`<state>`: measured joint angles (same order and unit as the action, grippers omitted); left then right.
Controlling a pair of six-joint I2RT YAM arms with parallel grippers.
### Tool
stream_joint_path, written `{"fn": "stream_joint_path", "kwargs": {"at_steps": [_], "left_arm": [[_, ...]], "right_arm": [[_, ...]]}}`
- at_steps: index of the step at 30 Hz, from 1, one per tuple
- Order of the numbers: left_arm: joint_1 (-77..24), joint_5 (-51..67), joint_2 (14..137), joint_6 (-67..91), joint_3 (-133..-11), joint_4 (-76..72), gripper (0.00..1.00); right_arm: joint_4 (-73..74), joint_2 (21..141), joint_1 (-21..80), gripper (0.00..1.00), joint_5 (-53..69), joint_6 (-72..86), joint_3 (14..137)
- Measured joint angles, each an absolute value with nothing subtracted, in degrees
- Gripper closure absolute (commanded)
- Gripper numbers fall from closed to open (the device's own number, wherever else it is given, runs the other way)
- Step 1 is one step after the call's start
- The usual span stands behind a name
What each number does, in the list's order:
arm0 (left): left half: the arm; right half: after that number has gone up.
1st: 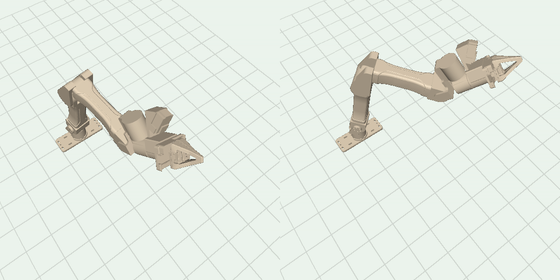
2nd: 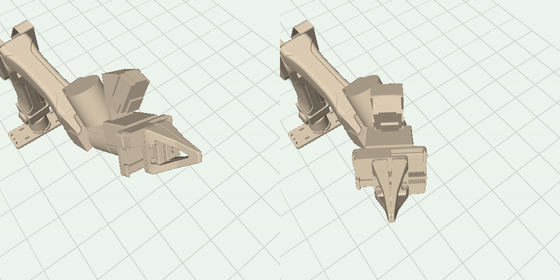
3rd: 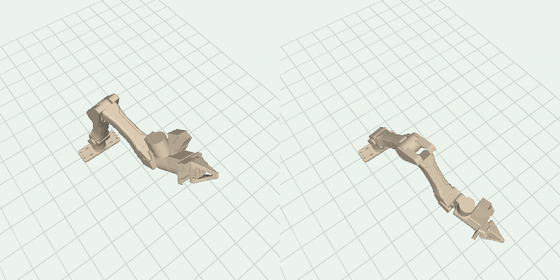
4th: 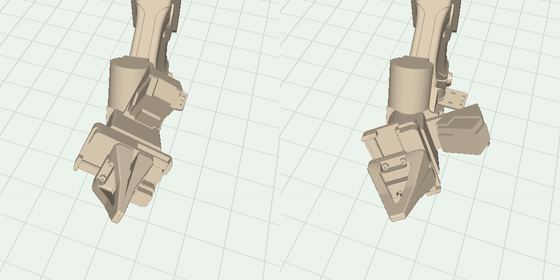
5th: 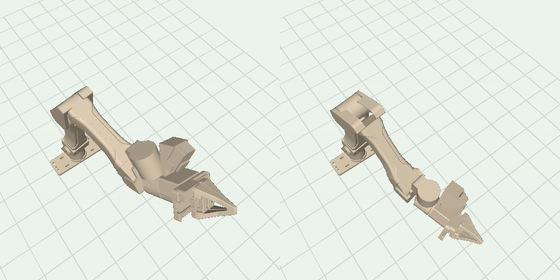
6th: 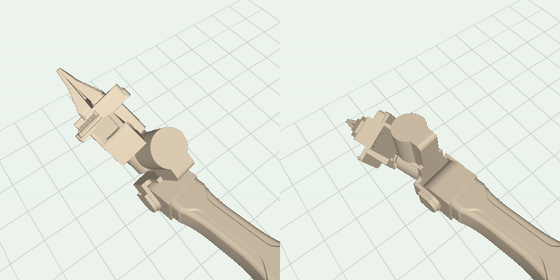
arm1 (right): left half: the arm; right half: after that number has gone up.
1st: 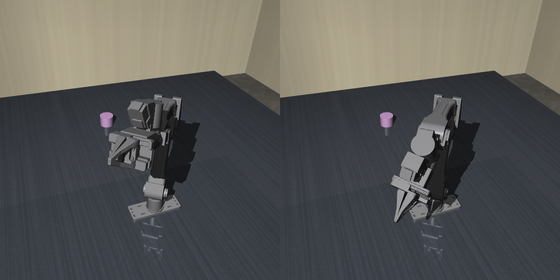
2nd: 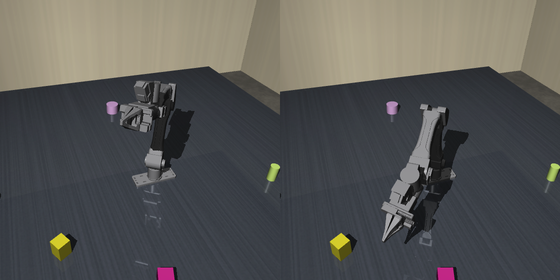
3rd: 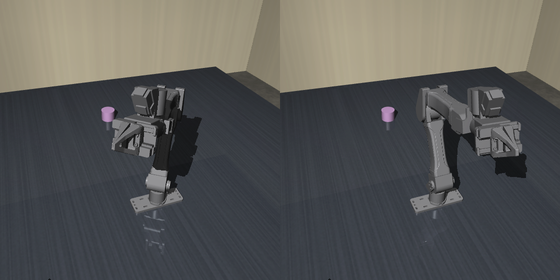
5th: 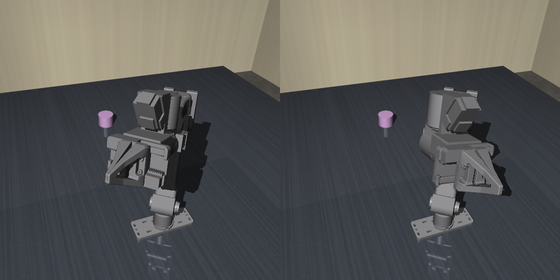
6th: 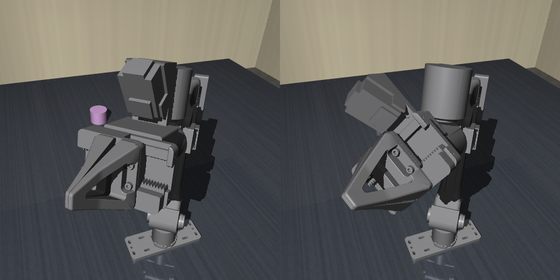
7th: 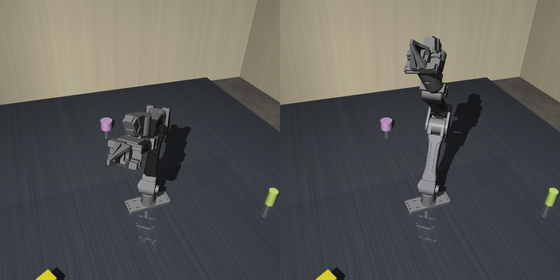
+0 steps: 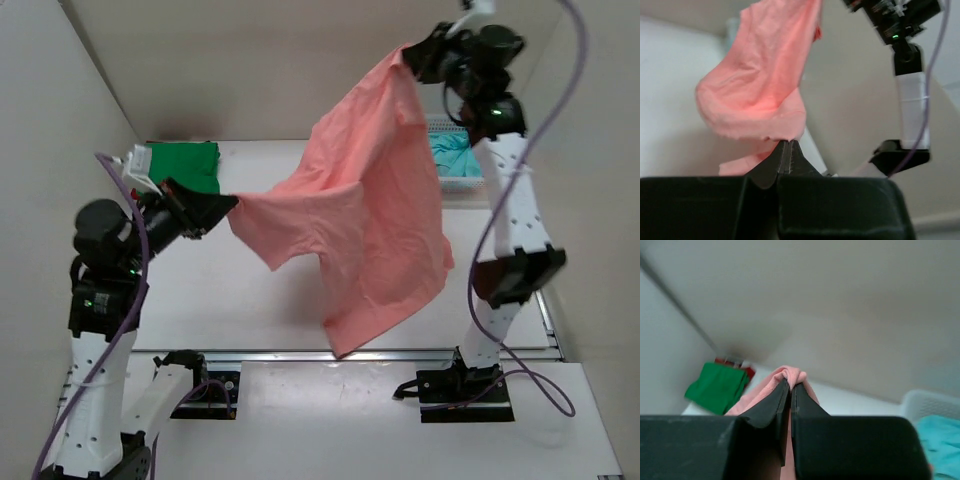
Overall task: Fold and stack the t-shirts
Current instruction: Flatten out the tshirt
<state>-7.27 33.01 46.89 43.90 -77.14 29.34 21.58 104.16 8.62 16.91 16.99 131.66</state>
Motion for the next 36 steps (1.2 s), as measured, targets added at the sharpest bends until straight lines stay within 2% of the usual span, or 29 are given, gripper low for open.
{"fn": "stream_joint_path", "kwargs": {"at_steps": [1,2,3,5,7,8,10,13,16,19,24,27,31,34,35,36], "left_arm": [[-7.22,29.89,44.60,44.12,-72.34,30.24,1.00],[-7.22,25.21,42.30,44.45,-66.92,30.59,1.00],[-7.25,21.08,40.88,44.60,-63.33,30.70,1.00],[-7.22,11.94,38.89,44.62,-56.90,32.86,1.00],[-6.72,5.13,39.29,43.59,-53.98,34.87,1.00],[-6.00,2.24,40.47,42.48,-53.45,35.79,1.00],[-5.06,-0.56,42.13,41.12,-53.23,35.77,1.00],[-4.12,-3.07,42.50,39.88,-51.44,34.89,1.00],[-4.08,-3.53,41.04,39.55,-48.42,34.87,1.00],[-4.08,-2.96,39.79,39.42,-45.39,35.22,1.00],[-4.36,-1.02,37.39,39.53,-39.09,35.99,1.00],[-4.62,-0.01,37.54,39.46,-36.99,36.62,1.00],[-4.62,0.40,39.20,38.76,-37.01,36.75,1.00],[-4.62,0.47,40.45,38.44,-37.23,36.62,1.00],[-4.62,0.60,40.69,38.46,-37.23,36.53,1.00],[-4.62,0.75,40.84,38.59,-37.23,36.34,1.00]], "right_arm": [[20.97,107.22,9.65,0.99,18.09,17.04,132.16],[20.95,112.49,11.38,0.84,20.12,17.19,133.75],[20.93,116.77,12.64,0.74,21.50,17.47,135.66],[21.17,125.69,15.22,0.35,22.85,17.06,139.65],[24.45,133.10,17.78,0.19,21.76,15.35,142.65],[26.37,134.76,18.98,0.16,20.14,14.55,142.45],[29.39,135.13,20.80,0.15,17.12,13.04,138.28],[28.38,126.23,22.61,0.16,14.24,12.08,121.78],[27.73,107.42,22.13,0.17,12.12,12.93,97.71],[26.39,87.48,20.43,0.17,10.46,14.17,80.75],[25.26,68.36,22.72,0.19,10.26,15.84,61.91],[25.67,65.52,28.08,0.24,11.16,17.78,52.71],[27.05,67.61,38.09,0.26,12.97,21.54,43.38],[27.24,67.61,44.34,0.31,14.72,24.40,40.36],[27.03,67.61,45.56,0.37,15.20,25.08,39.77],[26.59,67.61,47.07,0.39,15.62,25.71,39.11]]}}
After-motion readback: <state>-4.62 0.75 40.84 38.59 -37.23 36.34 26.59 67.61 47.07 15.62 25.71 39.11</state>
